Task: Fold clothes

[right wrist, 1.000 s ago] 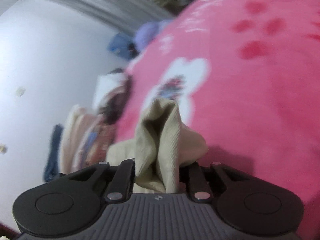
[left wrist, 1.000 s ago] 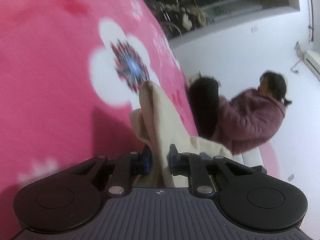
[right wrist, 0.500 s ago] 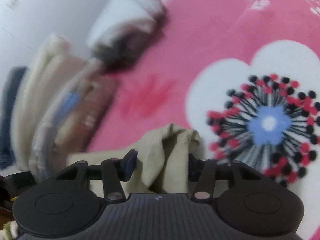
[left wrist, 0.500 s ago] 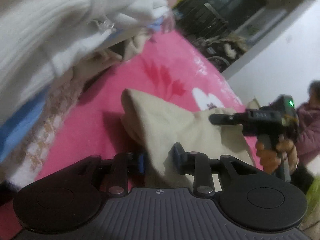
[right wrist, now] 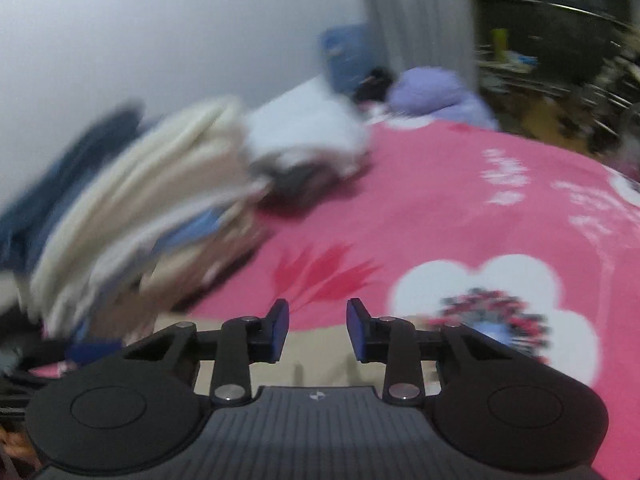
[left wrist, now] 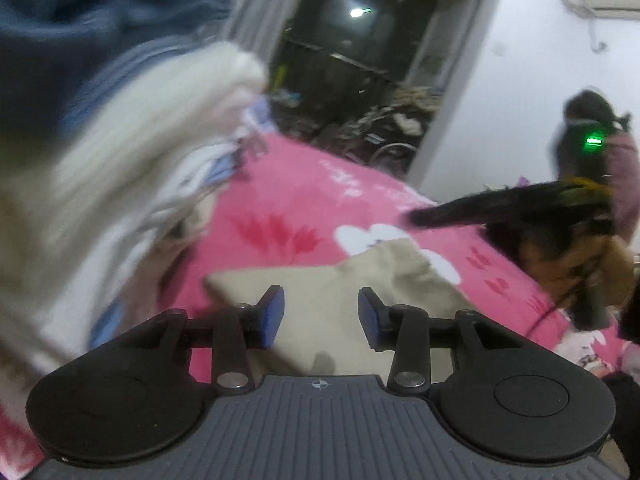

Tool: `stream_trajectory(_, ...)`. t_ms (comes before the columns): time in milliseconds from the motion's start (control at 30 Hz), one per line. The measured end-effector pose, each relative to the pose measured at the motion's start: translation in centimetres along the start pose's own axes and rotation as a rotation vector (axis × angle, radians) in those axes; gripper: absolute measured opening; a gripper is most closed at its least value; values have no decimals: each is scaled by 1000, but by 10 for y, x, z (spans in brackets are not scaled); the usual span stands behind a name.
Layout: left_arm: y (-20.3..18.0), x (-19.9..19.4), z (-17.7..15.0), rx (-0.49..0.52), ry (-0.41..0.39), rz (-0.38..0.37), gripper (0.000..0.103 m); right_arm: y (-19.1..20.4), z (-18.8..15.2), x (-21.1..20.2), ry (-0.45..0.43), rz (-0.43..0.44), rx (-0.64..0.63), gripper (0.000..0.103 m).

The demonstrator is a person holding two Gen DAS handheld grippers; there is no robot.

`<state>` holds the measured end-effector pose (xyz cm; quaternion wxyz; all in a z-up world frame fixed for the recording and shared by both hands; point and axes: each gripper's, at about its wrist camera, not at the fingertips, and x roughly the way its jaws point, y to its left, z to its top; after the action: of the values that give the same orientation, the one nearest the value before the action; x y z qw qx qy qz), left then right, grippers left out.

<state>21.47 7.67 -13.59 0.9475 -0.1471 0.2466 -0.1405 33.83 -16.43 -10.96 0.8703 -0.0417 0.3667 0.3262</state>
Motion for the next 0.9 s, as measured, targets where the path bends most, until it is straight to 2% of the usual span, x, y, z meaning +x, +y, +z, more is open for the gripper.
stream_trajectory(67,9,27,0,-36,27,41,42,2,-9,30,59,-53,-59,26)
stream_trajectory(100,15,43,-1,-57,46,72,42,-8,-12,39,77,-106,-51,23)
stream_trajectory(133,21,58,-2,-78,65,103,42,-23,-15,47,91,-169,-26,16)
stream_trajectory(167,26,64,-3,-101,71,108,42,-38,-17,54,105,-232,-2,11)
stream_trajectory(200,32,68,-4,-125,76,109,42,-53,-20,62,119,-296,23,17)
stream_trajectory(233,37,73,-6,-149,80,109,42,-68,-21,60,112,-348,67,14)
stream_trajectory(300,39,71,-6,-155,70,94,42,-86,-22,39,70,-394,108,14)
stream_trajectory(367,43,66,-7,-168,55,86,42,-85,-22,3,-5,-352,123,14)
stream_trajectory(433,45,60,-8,-182,37,78,42,-71,-25,-24,-36,-257,120,14)
stream_trajectory(500,43,67,-9,-188,31,98,42,-50,-35,-43,-19,-129,106,14)
stream_trajectory(567,43,69,-10,-173,25,119,42,-24,-53,-40,52,-56,21,13)
stream_trajectory(600,42,70,-11,-166,22,130,42,-23,-63,-34,91,-95,-15,10)
stream_trajectory(667,41,70,-10,-151,23,143,42,-29,-83,-18,167,-232,-76,7)
stream_trajectory(733,39,73,-9,-145,26,151,42,-57,-89,-16,184,-398,-25,10)
stream_trajectory(767,40,72,-9,-146,24,147,42,-71,-88,-27,155,-403,60,10)
stream_trajectory(900,44,70,-13,-148,14,135,42,-71,-80,-71,20,-206,155,14)
